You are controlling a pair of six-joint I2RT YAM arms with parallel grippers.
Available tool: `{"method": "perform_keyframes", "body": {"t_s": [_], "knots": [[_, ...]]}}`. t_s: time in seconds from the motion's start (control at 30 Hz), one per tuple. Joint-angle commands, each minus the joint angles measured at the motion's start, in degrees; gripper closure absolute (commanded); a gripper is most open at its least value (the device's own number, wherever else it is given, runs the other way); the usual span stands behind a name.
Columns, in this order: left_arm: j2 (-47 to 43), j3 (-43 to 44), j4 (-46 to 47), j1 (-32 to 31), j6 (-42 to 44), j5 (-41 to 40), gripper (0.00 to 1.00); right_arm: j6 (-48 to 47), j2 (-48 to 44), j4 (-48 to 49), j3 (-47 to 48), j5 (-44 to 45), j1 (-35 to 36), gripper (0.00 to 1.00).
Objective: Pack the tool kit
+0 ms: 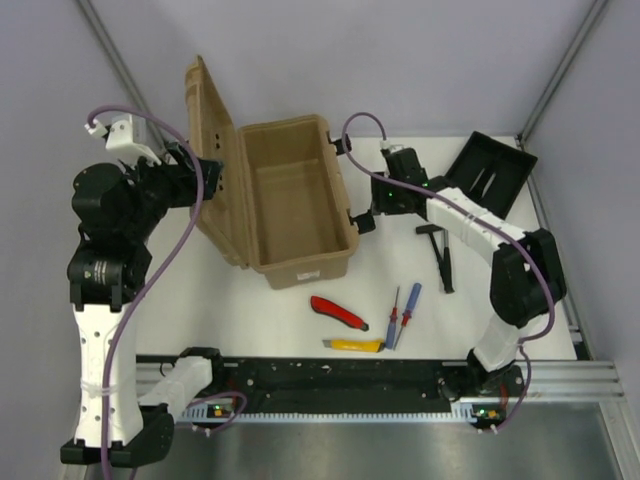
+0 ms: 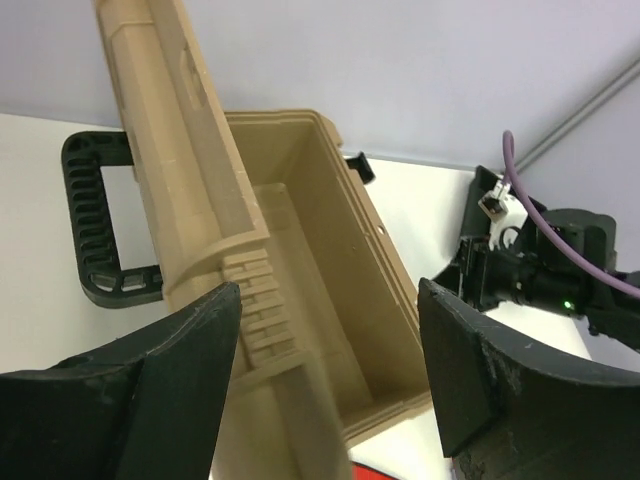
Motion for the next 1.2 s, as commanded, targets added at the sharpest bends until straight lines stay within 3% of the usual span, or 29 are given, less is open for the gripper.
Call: {"method": "perform_keyframes", "body": {"t_s": [0.0, 0.17, 0.4, 0.53, 0.73, 0.87, 1.17], "knots": [[-0.2, 3.3, 0.2, -0.2, 3.3, -4.7, 0.25, 3.2, -2.5, -0.4, 0.0, -2.0, 3.9, 0.50], [-0.2, 6.9, -0.7, -0.2, 5.1, -5.5, 0.24, 4.5, -4.5, -3.5, 4.2, 3.9, 4.0, 0.45], [-2.5, 10.0, -1.2, -0.2, 7.0, -1.7, 0.23, 4.3, -11.0, -5.7, 9.1, 10.3, 3.8, 0.24], [-3.9, 9.9, -0.8, -0.2, 7.9, 2.4, 0.23, 5.1, -14.3, -7.0, 8.1, 12.7, 3.5, 0.19], [-3.2, 8.0, 3.8, -1.8, 7.1, 18.0, 0.22, 7.4, -21.7, -8.0, -0.2, 18.6, 2.4, 0.20], [-1.9, 5.6, 7.8, -3.1, 4.4, 27.3, 0.22, 10.0, -25.1, -9.4, -7.1, 17.1, -0.4, 0.22], [0.7, 2.0, 11.6, -6.9, 2.2, 32.7, 0.23, 15.6, -27.4, -12.0, -19.8, 10.4, -2.3, 0.25]]}}
